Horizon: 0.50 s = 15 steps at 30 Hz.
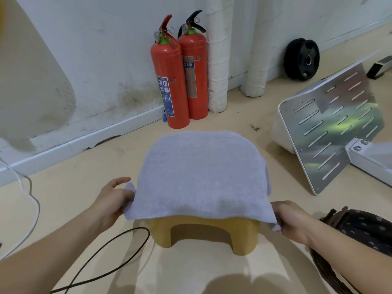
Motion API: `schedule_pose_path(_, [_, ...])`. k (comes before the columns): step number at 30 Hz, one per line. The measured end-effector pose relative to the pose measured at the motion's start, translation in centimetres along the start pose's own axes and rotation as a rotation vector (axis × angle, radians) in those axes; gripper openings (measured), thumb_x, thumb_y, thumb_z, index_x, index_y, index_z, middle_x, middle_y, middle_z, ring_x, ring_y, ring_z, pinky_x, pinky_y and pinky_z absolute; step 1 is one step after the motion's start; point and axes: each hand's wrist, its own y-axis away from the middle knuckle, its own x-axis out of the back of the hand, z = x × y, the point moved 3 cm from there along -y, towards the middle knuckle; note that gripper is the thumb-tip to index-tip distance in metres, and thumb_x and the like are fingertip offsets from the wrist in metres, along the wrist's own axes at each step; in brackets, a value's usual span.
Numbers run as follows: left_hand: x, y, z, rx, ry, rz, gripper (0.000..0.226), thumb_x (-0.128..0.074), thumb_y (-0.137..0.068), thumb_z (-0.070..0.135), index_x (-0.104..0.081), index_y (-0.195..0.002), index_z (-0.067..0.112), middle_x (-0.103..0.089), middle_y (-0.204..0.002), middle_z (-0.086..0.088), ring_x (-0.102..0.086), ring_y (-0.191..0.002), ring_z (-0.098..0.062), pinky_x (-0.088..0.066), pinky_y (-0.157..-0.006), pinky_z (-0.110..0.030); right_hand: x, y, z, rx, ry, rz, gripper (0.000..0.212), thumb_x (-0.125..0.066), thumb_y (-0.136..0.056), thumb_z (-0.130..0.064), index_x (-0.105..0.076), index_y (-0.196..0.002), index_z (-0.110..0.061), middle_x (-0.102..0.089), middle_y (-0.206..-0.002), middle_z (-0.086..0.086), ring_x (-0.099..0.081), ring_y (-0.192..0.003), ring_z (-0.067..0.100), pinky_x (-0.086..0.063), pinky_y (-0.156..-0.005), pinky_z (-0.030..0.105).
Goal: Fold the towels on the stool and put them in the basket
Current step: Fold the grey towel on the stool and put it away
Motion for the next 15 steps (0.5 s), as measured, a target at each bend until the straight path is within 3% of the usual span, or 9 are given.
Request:
schedule_pose_path(3, [1.0,0.1,2.6,-0.147,0.1,0.133,0.05,-0.051,-0.075,-0.018,-0.058,-0.115,0.011,-0.062,-0.099,-0.021,-0.059,-0.077,-0.031,-0.05,-0.064,-0.033,1.8,-0.2,-1.7,0.06,-0.001,0.21,0.029,-0.055,-0.078,0.012,-0.061,-0.106,0.017,-0.06,-0.074,0.017,-0.05,-0.054,0.024,-0.037,-0.045,0.023])
schedule_pose_path(6, [0.8,1.3,6.4,-0.345,0.107,0.2,0.048,-0.048,-0.074,-0.017,-0.062,-0.106,0.018,-0.057,-0.089,-0.016,-0.052,-0.075,-0.028,-0.045,-0.06,-0.031,3.2,1.4,-6.8,0.287,-0.141,0.404,0.043,-0.062,-0.076,0.011,-0.059,-0.118,0.001,-0.056,-0.082,0.014,-0.049,-0.062,0.022,-0.037,-0.055,0.026])
schedule_pose_path(9, [-1.5,3.8,9.7,-0.494,0.098,0.087,0.056,-0.051,-0.074,-0.017,-0.063,-0.104,0.029,-0.058,-0.083,-0.013,-0.053,-0.076,-0.026,-0.044,-0.067,-0.035,1.2,5.4,-12.0,0.587,-0.2,0.365,0.047,-0.069,-0.072,0.003,-0.062,-0.113,-0.019,-0.058,-0.096,0.013,-0.053,-0.071,0.022,-0.045,-0.064,0.03])
schedule_pose_path(10, [-2.7,4.8,10.3,-0.531,0.074,0.031,0.058,-0.053,-0.075,-0.016,-0.062,-0.103,0.033,-0.061,-0.085,-0.013,-0.055,-0.075,-0.025,-0.044,-0.068,-0.036,-0.1,6.9,-13.0,0.678,-0.152,0.332,0.049,-0.069,-0.07,0.002,-0.062,-0.111,-0.025,-0.057,-0.092,0.01,-0.053,-0.071,0.018,-0.045,-0.064,0.028])
schedule_pose_path(13, [-6.5,7.4,10.6,-0.66,-0.2,-0.077,0.059,-0.06,-0.073,-0.01,-0.062,-0.102,0.04,-0.065,-0.086,-0.005,-0.056,-0.07,-0.014,-0.045,-0.063,-0.028,-5.0,11.0,-13.6,0.968,0.137,0.233,0.056,-0.062,-0.073,0.011,-0.059,-0.115,-0.026,-0.05,-0.074,-0.006,-0.047,-0.055,-0.002,-0.042,-0.058,0.013])
schedule_pose_path(15, [-8.8,8.4,9.4,-0.752,-0.463,-0.176,0.054,-0.062,-0.072,-0.006,-0.061,-0.104,0.038,-0.06,-0.082,0.004,-0.051,-0.06,-0.002,-0.044,-0.061,-0.016,-8.0,11.9,-12.1,1.091,0.387,0.11,0.058,-0.058,-0.075,0.012,-0.056,-0.121,-0.024,-0.054,-0.08,-0.009,-0.05,-0.062,-0.001,-0.041,-0.065,0.009])
